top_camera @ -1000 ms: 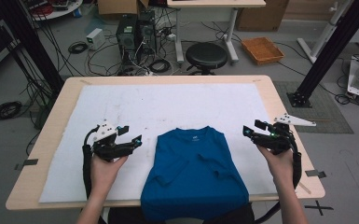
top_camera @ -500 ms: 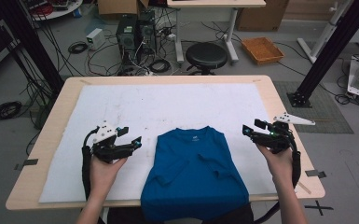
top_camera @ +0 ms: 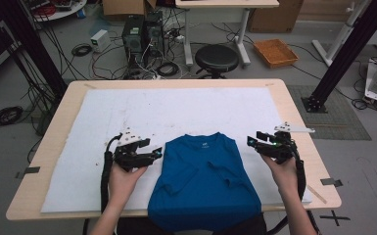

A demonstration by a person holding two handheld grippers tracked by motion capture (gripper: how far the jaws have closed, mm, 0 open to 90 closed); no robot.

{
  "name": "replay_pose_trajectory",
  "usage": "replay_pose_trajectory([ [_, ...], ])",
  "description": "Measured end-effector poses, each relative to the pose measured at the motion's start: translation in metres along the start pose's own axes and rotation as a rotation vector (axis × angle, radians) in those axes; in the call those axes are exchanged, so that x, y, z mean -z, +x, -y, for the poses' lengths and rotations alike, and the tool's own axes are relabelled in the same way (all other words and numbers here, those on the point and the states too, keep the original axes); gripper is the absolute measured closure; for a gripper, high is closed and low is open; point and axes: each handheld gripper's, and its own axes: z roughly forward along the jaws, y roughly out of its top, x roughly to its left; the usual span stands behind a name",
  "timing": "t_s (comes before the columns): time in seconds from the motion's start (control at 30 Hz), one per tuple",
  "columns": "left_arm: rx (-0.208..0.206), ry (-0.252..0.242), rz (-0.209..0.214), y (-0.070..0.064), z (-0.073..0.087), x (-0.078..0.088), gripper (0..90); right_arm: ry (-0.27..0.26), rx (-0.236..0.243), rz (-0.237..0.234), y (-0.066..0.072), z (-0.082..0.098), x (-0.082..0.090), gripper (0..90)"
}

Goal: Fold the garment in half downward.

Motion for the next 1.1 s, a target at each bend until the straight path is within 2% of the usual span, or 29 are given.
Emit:
replay_pose_trajectory([
  [0.1,0.004,0.041,0.013,-0.008,-0.001,-0.014,44.6,0.059,0.012,0.003,0.005,0.007,-0.015,54.6],
  [0.17,0.013,0.076,0.017,-0.012,0.000,-0.022,48.2,0.089,0.020,0.003,0.009,0.010,-0.023,57.1],
  [0.3,0.021,0.138,-0.006,-0.015,0.002,-0.036,48.2,0.141,0.051,0.019,0.017,0.015,-0.037,59.1],
  [0.37,0.027,0.165,-0.006,-0.015,0.005,-0.041,49.3,0.152,0.052,0.020,0.018,0.015,-0.040,59.7],
  [0.43,0.021,0.180,-0.004,-0.016,0.007,-0.044,54.7,0.170,0.069,0.027,0.019,0.018,-0.045,64.5],
  [0.5,0.012,0.198,-0.008,-0.017,0.008,-0.047,61.9,0.196,0.088,0.043,0.020,0.020,-0.050,73.4],
  [0.6,0.005,0.197,-0.021,-0.015,0.009,-0.046,71.4,0.213,0.106,0.054,0.020,0.022,-0.053,87.8],
  [0.63,0.007,0.192,-0.026,-0.015,0.009,-0.046,73.8,0.210,0.112,0.062,0.020,0.022,-0.052,88.1],
  [0.7,0.014,0.184,-0.034,-0.013,0.010,-0.044,76.9,0.203,0.095,0.073,0.017,0.022,-0.050,88.3],
  [0.83,0.022,0.180,-0.045,-0.011,0.010,-0.043,77.0,0.198,0.058,0.077,0.011,0.023,-0.046,88.1],
  [0.87,0.030,0.176,-0.050,-0.011,0.010,-0.043,74.7,0.202,0.048,0.083,0.010,0.023,-0.046,87.0],
  [0.93,0.046,0.167,-0.062,-0.009,0.009,-0.042,63.7,0.192,0.035,0.085,0.008,0.023,-0.044,80.7],
  [1.03,0.066,0.131,-0.058,-0.003,0.005,-0.039,55.6,0.159,0.011,0.082,0.004,0.018,-0.038,71.7],
  [1.1,0.081,0.130,-0.041,0.003,-0.002,-0.041,54.1,0.138,-0.007,0.065,0.001,0.014,-0.038,70.4],
])
